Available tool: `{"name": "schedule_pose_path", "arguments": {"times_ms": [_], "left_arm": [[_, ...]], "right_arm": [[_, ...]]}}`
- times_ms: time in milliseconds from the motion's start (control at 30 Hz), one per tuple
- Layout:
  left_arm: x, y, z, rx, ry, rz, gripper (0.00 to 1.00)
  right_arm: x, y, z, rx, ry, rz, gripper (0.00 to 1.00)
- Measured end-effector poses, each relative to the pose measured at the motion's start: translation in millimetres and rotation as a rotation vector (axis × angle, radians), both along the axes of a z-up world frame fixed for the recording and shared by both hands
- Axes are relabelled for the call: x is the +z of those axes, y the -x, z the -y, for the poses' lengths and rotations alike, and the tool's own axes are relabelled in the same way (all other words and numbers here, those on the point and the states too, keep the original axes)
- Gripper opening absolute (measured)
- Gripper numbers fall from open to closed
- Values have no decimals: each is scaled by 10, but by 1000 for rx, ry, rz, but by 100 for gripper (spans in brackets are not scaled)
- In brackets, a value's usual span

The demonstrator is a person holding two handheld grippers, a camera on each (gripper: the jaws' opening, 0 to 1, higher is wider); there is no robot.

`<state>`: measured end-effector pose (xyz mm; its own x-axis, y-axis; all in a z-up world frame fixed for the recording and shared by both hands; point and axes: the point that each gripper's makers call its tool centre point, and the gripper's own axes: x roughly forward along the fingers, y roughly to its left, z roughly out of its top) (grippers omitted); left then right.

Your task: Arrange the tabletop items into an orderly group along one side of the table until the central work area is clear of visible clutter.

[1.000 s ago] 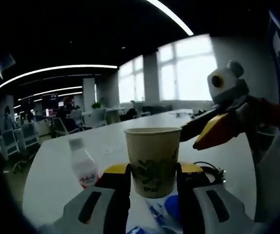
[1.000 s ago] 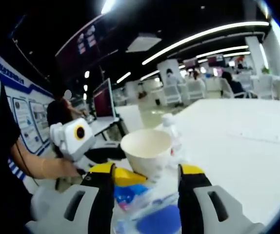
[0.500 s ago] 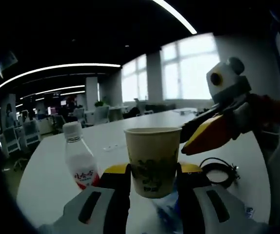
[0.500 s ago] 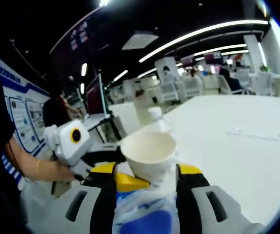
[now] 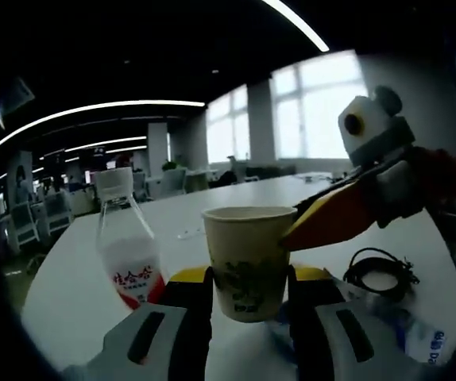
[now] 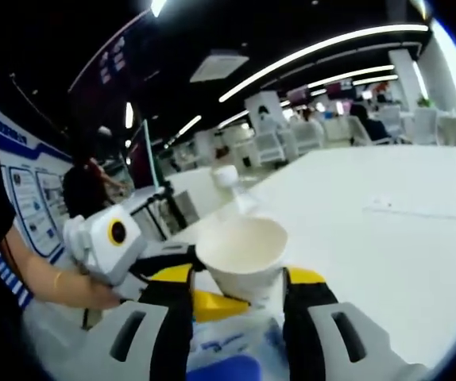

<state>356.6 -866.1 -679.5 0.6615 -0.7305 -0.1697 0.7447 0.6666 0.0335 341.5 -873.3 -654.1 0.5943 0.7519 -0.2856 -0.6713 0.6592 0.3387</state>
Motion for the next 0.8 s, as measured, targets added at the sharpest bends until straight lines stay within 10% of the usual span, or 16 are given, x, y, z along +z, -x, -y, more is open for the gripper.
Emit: {"name": "schedule_pose_path", "arguments": {"times_ms": [800], "left_arm": [[-392, -353, 87, 124, -55, -61, 35]], "right_arm": [[-337, -347, 109, -44, 19, -3, 36]]}}
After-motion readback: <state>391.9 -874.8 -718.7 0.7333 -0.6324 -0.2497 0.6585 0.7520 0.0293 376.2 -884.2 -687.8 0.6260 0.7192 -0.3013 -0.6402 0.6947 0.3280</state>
